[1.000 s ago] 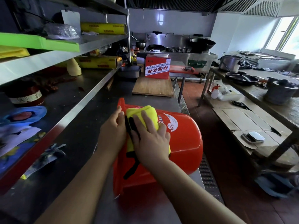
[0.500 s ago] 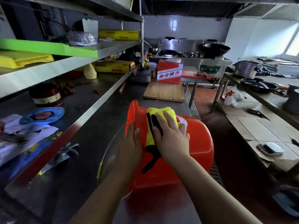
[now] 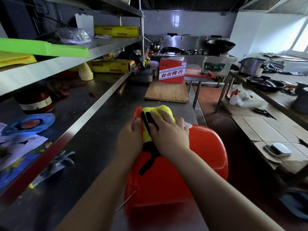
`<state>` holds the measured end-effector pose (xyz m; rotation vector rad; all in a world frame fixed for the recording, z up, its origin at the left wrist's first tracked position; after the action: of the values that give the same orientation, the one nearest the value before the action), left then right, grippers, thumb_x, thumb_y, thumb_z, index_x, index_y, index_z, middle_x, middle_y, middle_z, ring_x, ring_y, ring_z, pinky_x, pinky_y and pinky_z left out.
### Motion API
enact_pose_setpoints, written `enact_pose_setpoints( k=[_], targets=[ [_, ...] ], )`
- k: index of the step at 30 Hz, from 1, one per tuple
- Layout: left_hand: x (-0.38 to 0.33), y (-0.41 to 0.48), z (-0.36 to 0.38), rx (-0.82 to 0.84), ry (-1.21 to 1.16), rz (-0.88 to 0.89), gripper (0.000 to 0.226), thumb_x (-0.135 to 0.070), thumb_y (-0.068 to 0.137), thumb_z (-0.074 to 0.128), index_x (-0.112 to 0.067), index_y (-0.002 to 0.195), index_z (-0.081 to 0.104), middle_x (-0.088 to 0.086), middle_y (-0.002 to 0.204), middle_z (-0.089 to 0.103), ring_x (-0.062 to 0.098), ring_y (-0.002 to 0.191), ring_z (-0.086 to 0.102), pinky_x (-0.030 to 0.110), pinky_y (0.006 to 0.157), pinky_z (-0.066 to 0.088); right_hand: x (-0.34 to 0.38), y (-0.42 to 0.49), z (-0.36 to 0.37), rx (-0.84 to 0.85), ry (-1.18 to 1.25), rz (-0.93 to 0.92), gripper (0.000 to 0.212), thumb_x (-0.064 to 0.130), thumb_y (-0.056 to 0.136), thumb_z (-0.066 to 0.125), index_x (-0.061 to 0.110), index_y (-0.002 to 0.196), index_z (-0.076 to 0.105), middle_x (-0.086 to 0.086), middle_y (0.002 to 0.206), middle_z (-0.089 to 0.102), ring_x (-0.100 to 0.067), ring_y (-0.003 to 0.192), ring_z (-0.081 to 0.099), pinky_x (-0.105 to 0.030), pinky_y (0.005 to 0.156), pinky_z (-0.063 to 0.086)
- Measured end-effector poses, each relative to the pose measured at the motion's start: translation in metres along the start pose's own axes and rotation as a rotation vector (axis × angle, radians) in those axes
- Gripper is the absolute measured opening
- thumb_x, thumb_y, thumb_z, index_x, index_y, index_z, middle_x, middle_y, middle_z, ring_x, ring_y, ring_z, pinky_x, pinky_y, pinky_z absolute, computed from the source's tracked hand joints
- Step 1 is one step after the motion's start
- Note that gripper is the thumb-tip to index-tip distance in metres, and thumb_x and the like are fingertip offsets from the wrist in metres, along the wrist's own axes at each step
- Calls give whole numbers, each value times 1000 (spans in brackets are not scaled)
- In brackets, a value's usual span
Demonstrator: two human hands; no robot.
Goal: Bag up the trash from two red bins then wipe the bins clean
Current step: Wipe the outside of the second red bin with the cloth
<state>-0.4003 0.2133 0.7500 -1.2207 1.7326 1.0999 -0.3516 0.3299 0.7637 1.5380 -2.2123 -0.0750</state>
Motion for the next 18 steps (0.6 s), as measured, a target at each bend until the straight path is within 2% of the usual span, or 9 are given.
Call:
enact_pose_setpoints(
  k=[2, 5, 9, 13, 15, 18],
  targets=[
    [2, 7, 0, -37, -32, -59, 32, -30, 100, 39, -13, 117, 60, -9, 90, 60, 5, 83, 50, 19, 68, 28, -16, 1, 1, -10, -5, 37, 43, 52, 98, 29, 49, 141, 28, 24, 149, 23, -31, 121, 32, -43, 91, 32],
    [3, 18, 1, -77, -16, -86, 36, -33, 99, 41, -13, 125, 56, 0, 114, 62, 16, 105, 54, 20, 78, 32, -55, 2, 0, -31, 8, 153, 43, 52, 97, 33, 49, 140, 30, 23, 151, 22, -31, 125, 30, -45, 95, 33],
    [-4, 20, 1, -151, 77, 1, 30, -31, 98, 44, -17, 122, 55, -6, 96, 56, 13, 87, 53, 24, 74, 35, -112, 1, -3, -69, 13, 342, 43, 52, 96, 35, 50, 139, 34, 21, 152, 24, -33, 122, 33, -46, 98, 33],
    [-6, 21, 1, -184, 108, 76, 22, -26, 98, 43, -17, 112, 57, 2, 91, 64, 17, 77, 60, 28, 66, 41, -127, 4, -2, -91, 7, 486, 41, 50, 96, 32, 48, 137, 36, 18, 150, 28, -34, 117, 33, -46, 94, 32],
    [-5, 24, 1, -184, 108, 66, 23, -25, 98, 43, -17, 112, 59, 4, 92, 65, 18, 79, 59, 27, 67, 39, -112, 7, -3, -106, -21, 492, 39, 49, 96, 31, 47, 135, 37, 18, 150, 29, -33, 117, 32, -47, 94, 31],
    [-5, 31, 0, -180, 116, 42, 25, -23, 97, 44, -14, 112, 61, 7, 103, 65, 22, 94, 58, 24, 74, 34, -62, 10, 2, -100, 4, 323, 41, 48, 98, 30, 45, 138, 34, 19, 151, 26, -34, 123, 29, -47, 94, 29]
  ],
)
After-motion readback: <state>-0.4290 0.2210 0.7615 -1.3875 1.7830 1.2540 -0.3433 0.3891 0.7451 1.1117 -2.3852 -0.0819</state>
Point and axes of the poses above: each hand's wrist, its own y-axis towards the middle knuckle, its own z-axis out of the palm, x = y × z, the point moved 6 cm from there along y, towards the middle knuckle
